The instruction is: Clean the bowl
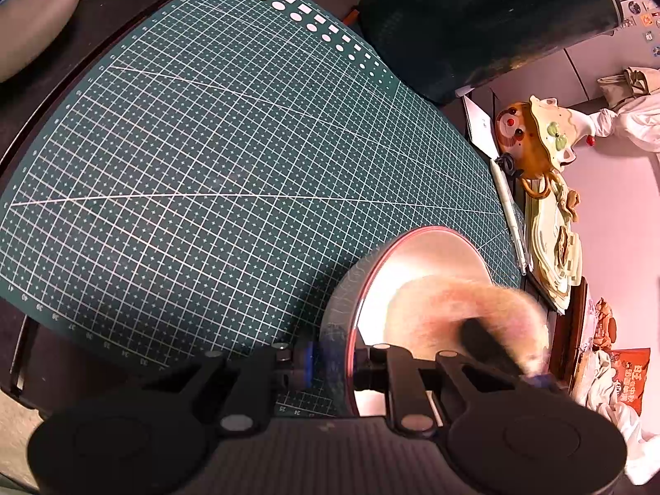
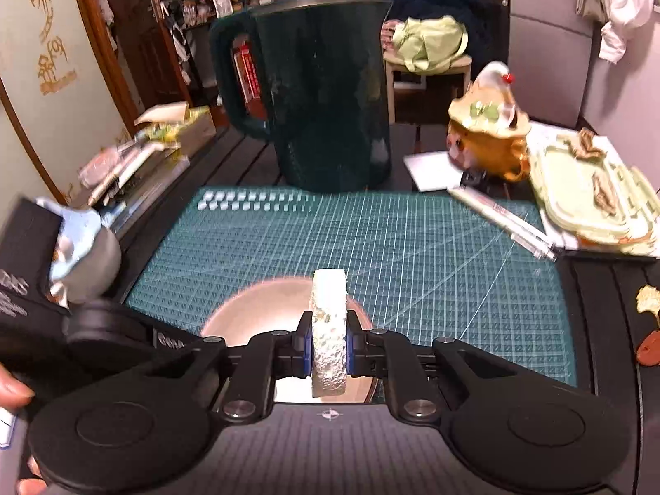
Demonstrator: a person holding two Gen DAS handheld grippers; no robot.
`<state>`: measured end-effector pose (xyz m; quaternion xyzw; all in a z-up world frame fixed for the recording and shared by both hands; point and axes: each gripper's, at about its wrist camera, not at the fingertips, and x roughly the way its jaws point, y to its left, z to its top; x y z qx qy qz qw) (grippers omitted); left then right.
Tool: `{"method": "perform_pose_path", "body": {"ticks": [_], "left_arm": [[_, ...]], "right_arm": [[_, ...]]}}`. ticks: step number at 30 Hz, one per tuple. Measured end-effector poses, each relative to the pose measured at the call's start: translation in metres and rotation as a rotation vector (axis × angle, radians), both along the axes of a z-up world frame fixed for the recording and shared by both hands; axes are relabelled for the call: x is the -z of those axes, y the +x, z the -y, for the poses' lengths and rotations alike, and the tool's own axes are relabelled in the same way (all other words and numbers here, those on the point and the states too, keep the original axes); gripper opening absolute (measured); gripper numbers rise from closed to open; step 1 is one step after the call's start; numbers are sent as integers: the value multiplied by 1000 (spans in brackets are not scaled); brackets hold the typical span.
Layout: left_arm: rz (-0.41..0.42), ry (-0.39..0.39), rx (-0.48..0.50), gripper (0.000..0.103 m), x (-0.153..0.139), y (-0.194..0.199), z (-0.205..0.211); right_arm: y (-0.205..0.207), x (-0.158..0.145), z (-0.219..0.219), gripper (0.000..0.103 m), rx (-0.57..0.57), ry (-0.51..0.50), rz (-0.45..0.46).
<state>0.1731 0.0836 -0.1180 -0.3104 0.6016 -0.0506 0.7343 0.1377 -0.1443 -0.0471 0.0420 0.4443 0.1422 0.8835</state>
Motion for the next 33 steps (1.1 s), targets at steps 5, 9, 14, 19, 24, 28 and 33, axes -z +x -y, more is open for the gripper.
{"method": "perform_pose_path", "body": {"ticks": [5,9,14,19,24,28,33], "left_arm": [[-1,-1,0,16,-2,1,3],[0,0,-1,16,-1,0,1],[-2,-3,-2,16,-2,2,3],[-1,-2,-1,16,0,-2,-2],[-3,-6,-4,16,0,-1,-2],[-2,-4,-2,16,0,-2,-1],[-2,-3,-4,16,-1,-2,-1]], "right_arm": [[1,-5,9,13,-22,179,-76],[-1,2,2,13,-23,86,-69],[-13,-9,-9,13,-16,-127,65],[-19,-35,-3,13,1,-140,161],[-7,-18,2,13,-19,9,30],[2,8,2,13,-27,99,-88],[-8,-8,-5,13,-15,-101,31]]}}
